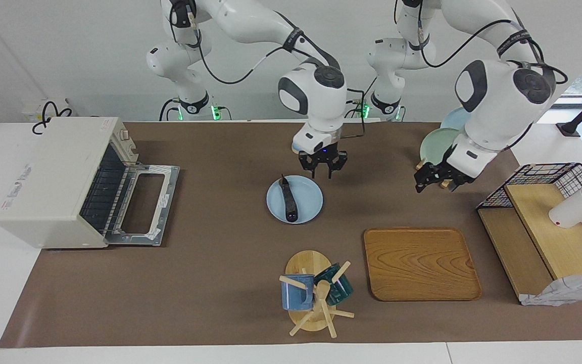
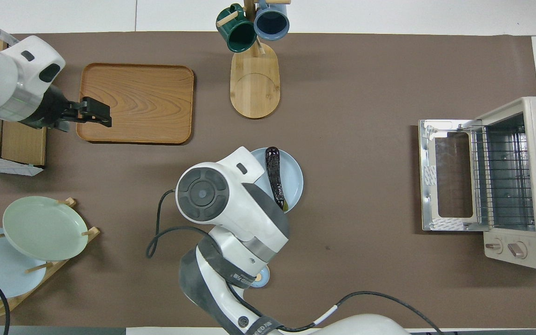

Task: Put eggplant into oven
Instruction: 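Carry the eggplant into the open oven with the right gripper and release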

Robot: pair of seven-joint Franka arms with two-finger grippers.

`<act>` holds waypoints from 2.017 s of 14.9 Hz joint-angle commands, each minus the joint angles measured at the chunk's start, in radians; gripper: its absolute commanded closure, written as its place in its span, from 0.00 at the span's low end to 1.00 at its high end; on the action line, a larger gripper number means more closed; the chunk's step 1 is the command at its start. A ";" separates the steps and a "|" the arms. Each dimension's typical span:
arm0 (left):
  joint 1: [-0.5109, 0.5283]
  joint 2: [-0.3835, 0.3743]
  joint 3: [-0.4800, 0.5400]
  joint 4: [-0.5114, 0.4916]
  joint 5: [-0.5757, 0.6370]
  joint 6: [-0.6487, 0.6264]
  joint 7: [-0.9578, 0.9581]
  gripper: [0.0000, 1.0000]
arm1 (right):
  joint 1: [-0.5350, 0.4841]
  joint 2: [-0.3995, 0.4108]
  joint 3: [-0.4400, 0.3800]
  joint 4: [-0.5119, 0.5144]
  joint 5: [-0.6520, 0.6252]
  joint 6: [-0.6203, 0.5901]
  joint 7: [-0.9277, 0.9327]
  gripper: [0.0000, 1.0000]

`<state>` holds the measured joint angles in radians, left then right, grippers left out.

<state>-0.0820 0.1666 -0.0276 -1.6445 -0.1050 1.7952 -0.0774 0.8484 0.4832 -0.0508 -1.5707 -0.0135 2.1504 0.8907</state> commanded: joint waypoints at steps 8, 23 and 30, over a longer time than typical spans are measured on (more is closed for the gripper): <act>0.019 -0.162 -0.015 -0.014 0.116 -0.201 0.027 0.00 | 0.000 -0.008 -0.004 -0.176 -0.117 0.173 -0.019 0.50; -0.048 -0.156 0.020 0.055 0.105 -0.289 0.019 0.00 | -0.020 -0.066 -0.011 -0.097 -0.255 -0.220 -0.018 1.00; -0.012 -0.196 0.020 -0.009 0.055 -0.232 0.022 0.00 | -0.354 -0.432 -0.009 -0.449 -0.258 -0.284 -0.279 1.00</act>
<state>-0.1058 -0.0009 -0.0103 -1.6345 -0.0238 1.5392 -0.0552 0.6007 0.2121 -0.0766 -1.8436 -0.2595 1.8457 0.7201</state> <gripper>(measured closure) 0.000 0.978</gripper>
